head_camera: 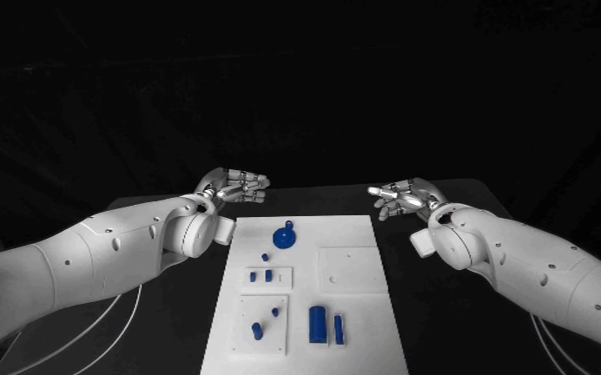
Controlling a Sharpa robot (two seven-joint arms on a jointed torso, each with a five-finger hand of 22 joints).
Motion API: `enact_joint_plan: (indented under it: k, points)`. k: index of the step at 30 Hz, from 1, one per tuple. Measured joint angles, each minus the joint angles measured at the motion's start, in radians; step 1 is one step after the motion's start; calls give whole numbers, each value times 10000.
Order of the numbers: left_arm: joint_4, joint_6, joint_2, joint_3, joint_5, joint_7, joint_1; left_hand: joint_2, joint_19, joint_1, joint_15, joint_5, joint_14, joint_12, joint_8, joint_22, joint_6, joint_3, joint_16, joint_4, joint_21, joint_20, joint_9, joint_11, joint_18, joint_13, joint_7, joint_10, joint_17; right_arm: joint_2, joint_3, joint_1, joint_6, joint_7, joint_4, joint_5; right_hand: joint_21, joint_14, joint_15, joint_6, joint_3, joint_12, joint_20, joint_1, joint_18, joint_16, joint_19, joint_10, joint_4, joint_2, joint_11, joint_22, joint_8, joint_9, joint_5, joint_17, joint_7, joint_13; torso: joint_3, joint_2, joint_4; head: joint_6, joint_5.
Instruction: Assemble the parts on the task board
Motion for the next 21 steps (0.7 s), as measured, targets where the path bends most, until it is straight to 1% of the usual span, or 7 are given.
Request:
enact_joint_plan:
  k: [4,7,10,14,15,17,21]
  points:
    - [-472,127,283,11,226,219,3,147,-389,-147,105,0,-653,0,0,-235,-104,111,0,-254,0,285,0,-45,2,-10,-105,-375,-40,410,244,-9,134,512,-737,660,-29,-1591,972,-615,170,-2540,1224,65,-12,-2816,-2852,-865,-170,137,758,-3310,0,-15,-77,-3052,122,-2997,40,5,11,269,-8]
    - [-803,232,434,15,396,381,1,251,-574,-251,179,-6,-1000,0,0,-493,-145,56,0,-442,0,493,0,-97,303,-10,-145,-495,-46,639,387,-72,302,817,-1096,1134,-29,-1783,1163,-830,290,-2805,1689,-3,306,-3038,-3100,-1242,-289,232,918,-5067,0,-14,-77,-4886,129,-3522,81,11,22,383,-30]
    - [-786,223,411,18,406,382,-10,210,-3257,-1532,-112,-681,-1963,-141,-195,-1218,-1062,94,-215,-444,-200,196,-179,-332,325,-178,-427,-1466,-227,630,357,-87,295,827,-1065,1172,-204,-2749,915,-3592,627,-3023,1393,-1026,200,-3253,-5867,-2252,26,11,573,-6068,-179,-192,-675,-5551,-180,-3697,84,12,27,389,-35]
    - [-500,145,305,132,404,368,-167,84,-6635,-3482,-495,-1458,-5968,-344,-415,-1981,-5040,186,-430,-352,-445,-331,-392,-640,-2,-375,-725,-4922,-439,494,234,-85,193,814,-789,1201,-434,-6269,483,-7011,1040,-3250,825,-2965,-324,-3471,-9291,-6268,385,-383,109,-6800,-396,-407,-1402,-5855,-623,-3892,58,-59,45,303,-52]
    - [-375,106,271,177,404,369,-227,58,-7343,-4037,-574,-1621,-7043,-371,-454,-2139,-6107,199,-464,-303,-493,-443,-436,-704,-20,-418,-788,-6128,-483,448,187,-88,147,816,-671,1230,-479,-7419,400,-7701,1119,-3290,710,-4306,-408,-3499,-9983,-7285,463,-466,15,-6942,-442,-448,-1552,-5911,-712,-3930,45,-95,58,281,-62]
    - [-16,-24,173,296,404,392,-411,34,-8153,-4956,-667,-1805,-8289,-414,-480,-2323,-7344,200,-483,-282,-519,-569,-489,-775,-158,-463,-859,-7545,-534,335,61,-108,8,854,-335,1326,-508,-8893,295,-8549,1214,-3308,573,-6343,-409,-3547,-10836,-8559,559,-563,-101,-7117,-463,-497,-1729,-5977,-816,-3978,8,-203,93,181,-91]
    - [917,-486,-107,615,431,519,-907,-11,-9229,-9100,-787,-2055,-9953,-473,-541,-2563,-8998,228,-541,-255,-581,-739,-555,-871,-160,-523,-954,-9459,-601,18,-298,-158,-446,1056,625,1679,-579,-10779,163,-9624,1335,-3386,402,-9086,-578,-3615,-11913,-10185,679,-690,-247,-7337,-525,-567,-1950,-6056,-949,-4038,-99,-520,193,-72,-181]
